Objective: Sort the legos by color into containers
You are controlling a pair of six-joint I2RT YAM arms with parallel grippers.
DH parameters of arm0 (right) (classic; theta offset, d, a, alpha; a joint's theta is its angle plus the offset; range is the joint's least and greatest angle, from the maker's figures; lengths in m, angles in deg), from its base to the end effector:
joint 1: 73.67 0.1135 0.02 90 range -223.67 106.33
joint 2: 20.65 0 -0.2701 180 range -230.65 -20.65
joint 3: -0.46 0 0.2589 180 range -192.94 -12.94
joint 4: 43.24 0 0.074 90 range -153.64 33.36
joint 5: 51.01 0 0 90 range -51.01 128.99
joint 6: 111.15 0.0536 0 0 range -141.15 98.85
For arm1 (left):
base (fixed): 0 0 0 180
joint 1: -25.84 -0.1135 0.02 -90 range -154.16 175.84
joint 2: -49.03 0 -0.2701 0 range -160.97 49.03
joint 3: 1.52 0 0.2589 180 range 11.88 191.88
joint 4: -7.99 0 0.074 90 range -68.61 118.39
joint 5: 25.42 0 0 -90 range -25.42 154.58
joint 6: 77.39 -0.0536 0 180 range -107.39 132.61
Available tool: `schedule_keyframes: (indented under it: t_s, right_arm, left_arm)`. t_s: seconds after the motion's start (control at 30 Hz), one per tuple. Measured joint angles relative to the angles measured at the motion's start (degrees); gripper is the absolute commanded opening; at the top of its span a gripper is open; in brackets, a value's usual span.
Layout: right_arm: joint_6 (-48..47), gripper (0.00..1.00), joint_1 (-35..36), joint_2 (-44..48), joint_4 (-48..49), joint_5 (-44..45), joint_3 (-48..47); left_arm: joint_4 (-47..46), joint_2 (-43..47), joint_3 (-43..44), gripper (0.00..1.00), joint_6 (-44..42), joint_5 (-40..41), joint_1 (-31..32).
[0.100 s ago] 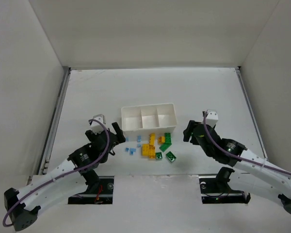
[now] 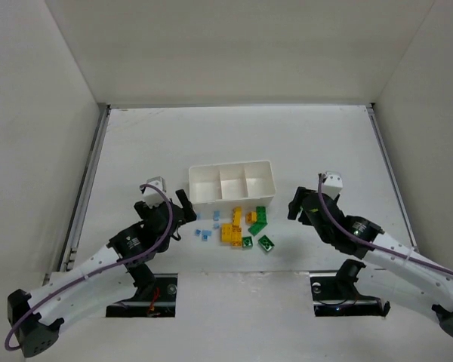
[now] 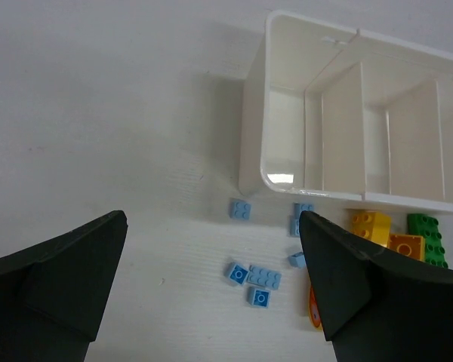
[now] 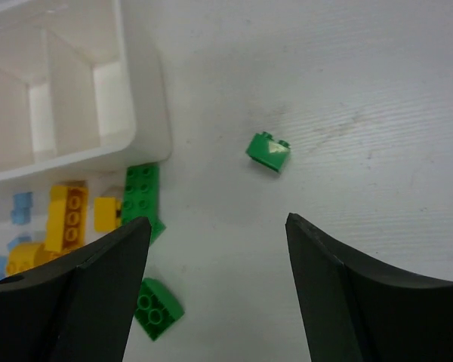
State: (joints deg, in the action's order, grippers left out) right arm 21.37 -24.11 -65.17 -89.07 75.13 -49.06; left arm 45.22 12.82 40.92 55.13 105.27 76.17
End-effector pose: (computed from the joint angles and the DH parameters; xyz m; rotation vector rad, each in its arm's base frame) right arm 0.1370 0.1120 0.2488 0.1849 2.1267 0.2172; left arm 0.1276 -0.0991 0.2421 -0.2742 1.9652 -0.2996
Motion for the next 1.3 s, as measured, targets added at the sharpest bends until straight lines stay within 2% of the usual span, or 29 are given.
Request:
schedule_keyframes:
  t_s: [0.1,0.13,0.2,0.23,0.27,0.33,0.37,0.47,0.57,0.6,0.63,0.67,0.7,0.77,0.87,0.97,1.07,1.2,1.23,1.27,1.3]
  right_arm:
    - [0.6,0.73,-4.4,1.1,0.0,0.0,2.8]
    - [0.9,0.63,-5.6,1.5,0.0,-0.1,3.5]
    - [1.2,0.28,-7.5,1.8,0.3,-0.6,4.4]
    - [1.2,0.22,-7.9,1.7,0.3,-0.6,4.5]
    - [1.6,0.21,-8.3,1.1,0.4,-0.8,4.6]
    - [1.6,0.24,-9.1,-0.4,1.2,-1.4,4.6]
    - [1.6,0.31,-9.4,-2.6,1.7,-1.6,4.6]
    - [1.7,0.36,-9.2,-7.1,2.9,-2.0,4.6]
    - [1.3,0.54,-5.6,-11.0,3.9,-2.5,3.8]
    - [1.4,0.63,-4.1,-12.1,4.3,-2.4,3.4]
    - [1.2,0.7,-3.1,-13.6,4.8,-2.2,2.9]
    - [1.2,0.73,-2.6,-14.6,5.3,-2.3,2.8]
    - [1.5,0.75,-2.4,-15.6,5.9,-2.2,2.7]
    - [1.7,0.81,-4.0,-19.3,7.1,-1.8,2.5]
    - [1.2,0.81,-7.6,-22.3,9.2,-1.8,1.9]
    - [1.0,0.78,-10.5,-25.8,11.9,-1.9,1.0]
    - [0.0,0.6,-12.4,-29.7,15.8,-2.5,0.8]
    - [-0.7,0.57,-14.0,-32.6,17.9,-3.7,0.3]
    - [-0.7,0.53,-14.4,-33.0,18.2,-4.0,0.2]
    - [-0.8,0.42,-14.8,-33.2,18.5,-4.2,0.0]
    - [-0.8,0.38,-15.1,-33.2,18.8,-4.5,0.0]
  left_arm:
    - [-1.0,-1.3,0.5,1.0,0.0,-0.4,0.9]
    - [-1.6,-1.6,0.6,1.0,0.0,-0.5,1.9]
    - [-2.7,-2.7,0.9,1.0,-0.2,-0.6,4.4]
    - [-3.5,-3.3,1.0,1.0,-0.6,-0.5,5.9]
    - [-4.6,-4.1,1.2,1.0,-1.1,-0.5,7.5]
    - [-7.0,-6.1,1.6,1.0,-2.3,-0.7,10.7]
    - [-8.5,-7.5,1.9,1.0,-3.1,-0.7,12.9]
    - [-10.8,-9.5,2.0,1.0,-4.3,-0.8,16.8]
    - [-11.7,-9.0,1.9,1.0,-4.5,0.0,20.1]
    - [-12.2,-8.4,1.6,0.96,-4.3,0.1,21.1]
    - [-12.5,-7.5,1.0,0.63,-4.0,0.3,22.0]
    - [-13.0,-6.8,0.5,0.56,-3.8,0.3,22.6]
    - [-13.5,-6.4,0.0,0.45,-3.2,0.4,23.0]
    - [-14.7,-6.1,-1.9,0.45,-2.9,0.8,24.1]
    - [-15.0,-7.8,-2.4,0.53,-2.9,0.7,24.7]
    - [-15.7,-11.4,-2.4,0.56,-3.0,0.2,25.4]
    - [-16.3,-15.1,-2.4,0.59,-3.1,-0.6,26.1]
    - [-16.6,-17.0,-2.4,0.62,-3.1,-1.9,26.2]
    - [-16.7,-17.3,-2.4,0.63,-3.1,-2.1,26.2]
    - [-16.9,-17.6,-2.4,0.64,-3.1,-2.5,26.2]
    - [-17.1,-17.8,-2.4,0.64,-3.1,-2.8,26.2]
